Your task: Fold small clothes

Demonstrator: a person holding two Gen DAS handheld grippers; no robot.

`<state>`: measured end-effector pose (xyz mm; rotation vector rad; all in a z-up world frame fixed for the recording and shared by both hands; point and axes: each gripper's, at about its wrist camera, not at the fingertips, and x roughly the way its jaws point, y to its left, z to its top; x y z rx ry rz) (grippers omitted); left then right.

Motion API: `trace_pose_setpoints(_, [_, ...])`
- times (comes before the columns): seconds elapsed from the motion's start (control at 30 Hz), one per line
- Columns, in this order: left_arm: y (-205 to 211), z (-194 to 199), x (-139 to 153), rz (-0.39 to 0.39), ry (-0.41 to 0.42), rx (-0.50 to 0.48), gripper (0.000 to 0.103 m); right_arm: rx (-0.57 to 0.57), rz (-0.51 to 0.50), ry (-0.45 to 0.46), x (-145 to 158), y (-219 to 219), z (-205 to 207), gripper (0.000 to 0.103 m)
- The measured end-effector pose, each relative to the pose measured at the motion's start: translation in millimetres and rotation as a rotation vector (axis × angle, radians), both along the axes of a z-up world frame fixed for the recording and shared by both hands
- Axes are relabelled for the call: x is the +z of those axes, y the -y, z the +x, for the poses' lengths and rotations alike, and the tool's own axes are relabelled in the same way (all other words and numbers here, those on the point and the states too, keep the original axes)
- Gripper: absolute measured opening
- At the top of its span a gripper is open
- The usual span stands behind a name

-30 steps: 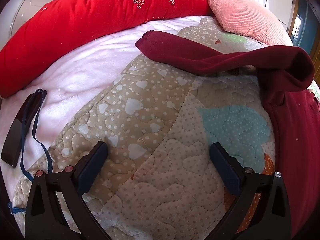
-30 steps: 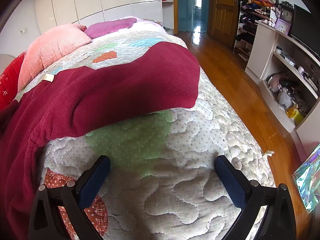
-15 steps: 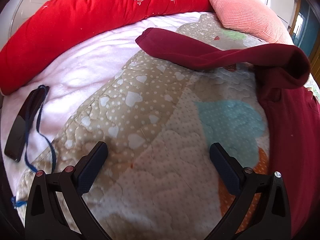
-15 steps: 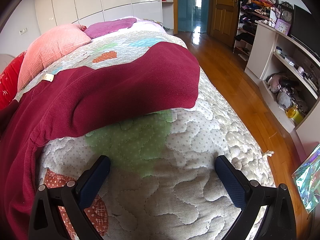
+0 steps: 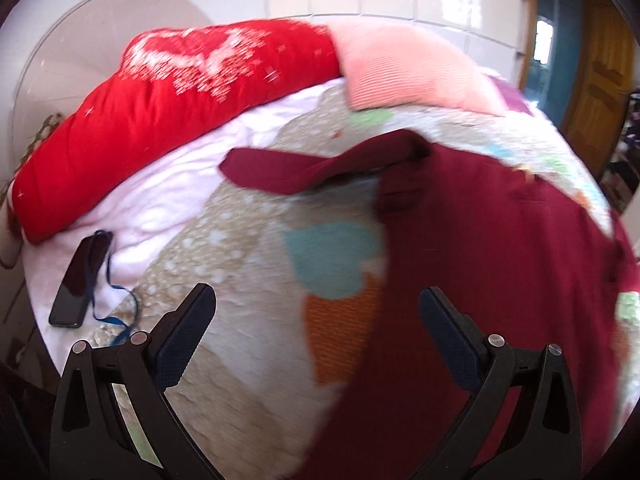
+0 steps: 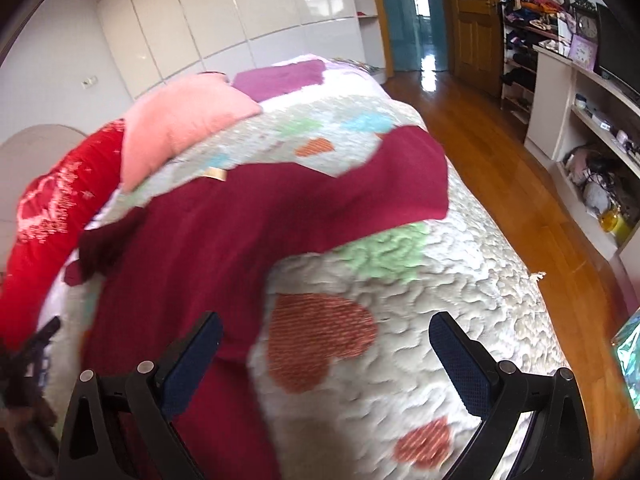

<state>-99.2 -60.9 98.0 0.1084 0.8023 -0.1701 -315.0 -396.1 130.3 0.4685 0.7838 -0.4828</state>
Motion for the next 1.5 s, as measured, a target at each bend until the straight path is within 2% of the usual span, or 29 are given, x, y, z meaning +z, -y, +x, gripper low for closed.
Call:
trace_pose_setpoints(0.2, [27, -27, 19, -0.029, 0.031, -0.076, 0.102, 0.081, 0.056, 0.045, 35, -32, 4, 0.103])
trace_pose_setpoints(0.37, [47, -37, 31, -0.006, 0.068, -0.114, 0.102, 0.079, 0.026, 0.071, 46, -41, 26, 0.103])
trace_pose_setpoints(0.47, [54, -37, 35, -0.008, 0.076, -0.130, 0.102, 0.099, -0.023, 0.118, 49, -50, 41, 0.103])
trace_pose_setpoints(0.67, [68, -29, 32, -0.007, 0.073, -0.155, 0.102, 0.128, -0.129, 0.103, 40, -65, 78, 0.103])
trace_pose_setpoints(0.87, [78, -15, 22, -0.021, 0.056, -0.170, 0.102, 0.112, -0.171, 0.090, 27, -66, 105, 0.103])
trace_pose_setpoints(1.13, [81, 4, 6, -0.027, 0.021, -0.169, 0.102, 0.122, -0.159, 0.051, 4, -67, 132, 0.103])
trace_pose_setpoints(1.5, [80, 20, -1, -0.033, 0.008, -0.152, 0.102, 0.130, -0.166, 0.024, -12, -69, 152, 0.103])
